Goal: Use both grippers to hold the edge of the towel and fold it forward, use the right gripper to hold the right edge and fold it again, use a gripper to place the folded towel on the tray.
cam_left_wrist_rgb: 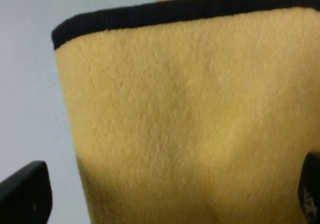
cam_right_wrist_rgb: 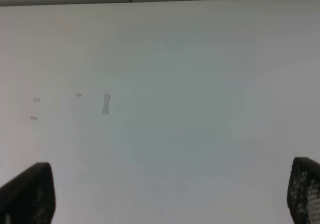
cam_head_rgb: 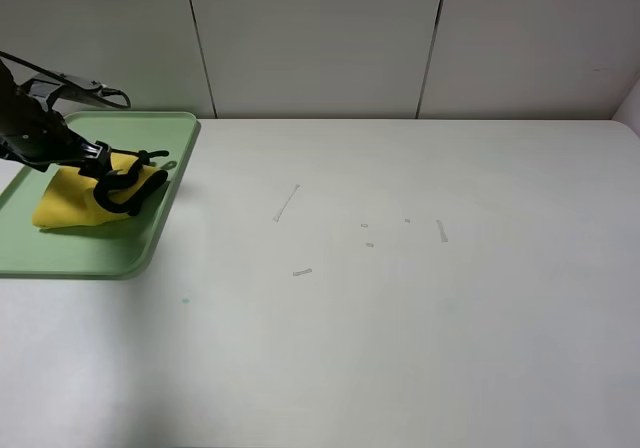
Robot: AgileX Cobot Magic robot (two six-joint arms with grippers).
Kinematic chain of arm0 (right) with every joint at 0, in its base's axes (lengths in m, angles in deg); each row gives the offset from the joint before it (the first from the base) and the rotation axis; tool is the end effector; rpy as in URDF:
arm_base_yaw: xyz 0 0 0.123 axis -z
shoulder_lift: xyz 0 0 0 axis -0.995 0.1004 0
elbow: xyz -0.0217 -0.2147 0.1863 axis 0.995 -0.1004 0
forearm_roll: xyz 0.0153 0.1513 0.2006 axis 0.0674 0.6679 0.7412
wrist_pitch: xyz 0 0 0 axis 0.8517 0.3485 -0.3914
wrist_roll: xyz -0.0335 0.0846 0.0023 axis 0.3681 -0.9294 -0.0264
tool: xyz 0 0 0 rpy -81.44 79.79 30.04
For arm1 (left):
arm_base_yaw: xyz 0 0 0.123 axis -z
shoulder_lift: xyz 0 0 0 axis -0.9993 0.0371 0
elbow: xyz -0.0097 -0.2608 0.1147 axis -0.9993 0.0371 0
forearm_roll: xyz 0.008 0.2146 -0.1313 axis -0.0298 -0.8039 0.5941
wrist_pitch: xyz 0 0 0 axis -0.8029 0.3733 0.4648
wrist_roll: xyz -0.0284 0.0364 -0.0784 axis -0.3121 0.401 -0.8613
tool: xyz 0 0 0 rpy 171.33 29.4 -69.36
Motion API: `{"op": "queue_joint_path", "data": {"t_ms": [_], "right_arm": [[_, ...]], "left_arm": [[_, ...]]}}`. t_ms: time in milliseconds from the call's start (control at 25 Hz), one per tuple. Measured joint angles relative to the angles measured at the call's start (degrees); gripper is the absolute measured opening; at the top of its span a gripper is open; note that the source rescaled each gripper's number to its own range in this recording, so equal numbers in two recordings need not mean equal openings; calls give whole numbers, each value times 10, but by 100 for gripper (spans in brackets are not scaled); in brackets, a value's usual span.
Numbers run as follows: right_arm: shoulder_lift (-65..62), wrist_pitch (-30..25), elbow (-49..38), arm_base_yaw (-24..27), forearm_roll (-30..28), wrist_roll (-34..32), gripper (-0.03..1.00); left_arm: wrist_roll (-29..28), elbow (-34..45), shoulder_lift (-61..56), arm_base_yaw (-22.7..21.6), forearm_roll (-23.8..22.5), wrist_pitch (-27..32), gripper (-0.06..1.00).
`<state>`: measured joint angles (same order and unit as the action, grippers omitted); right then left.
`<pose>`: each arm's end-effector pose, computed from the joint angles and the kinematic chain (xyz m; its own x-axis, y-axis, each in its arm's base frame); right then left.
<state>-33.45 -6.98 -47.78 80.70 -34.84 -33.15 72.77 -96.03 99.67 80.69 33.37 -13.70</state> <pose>-0.0037 0.0009 0.2770 -0.4300 -0.0191 -0.9026 -0.0698 0.9975 0.0121 0.4039 0.0519 0.1369 -0.8469 0.2934 -0.4434 0.2239 0.9532 0.2031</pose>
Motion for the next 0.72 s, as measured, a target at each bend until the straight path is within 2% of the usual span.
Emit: {"op": "queue_joint_path", "data": {"t_ms": [400,720], "right_arm": [[0,0,0,0,0,0,100],[0,0,0,0,0,0,100]], "left_arm": [[42,0,-35,0,0,16,100],[42,16,-117,1,0,90,100]]}}
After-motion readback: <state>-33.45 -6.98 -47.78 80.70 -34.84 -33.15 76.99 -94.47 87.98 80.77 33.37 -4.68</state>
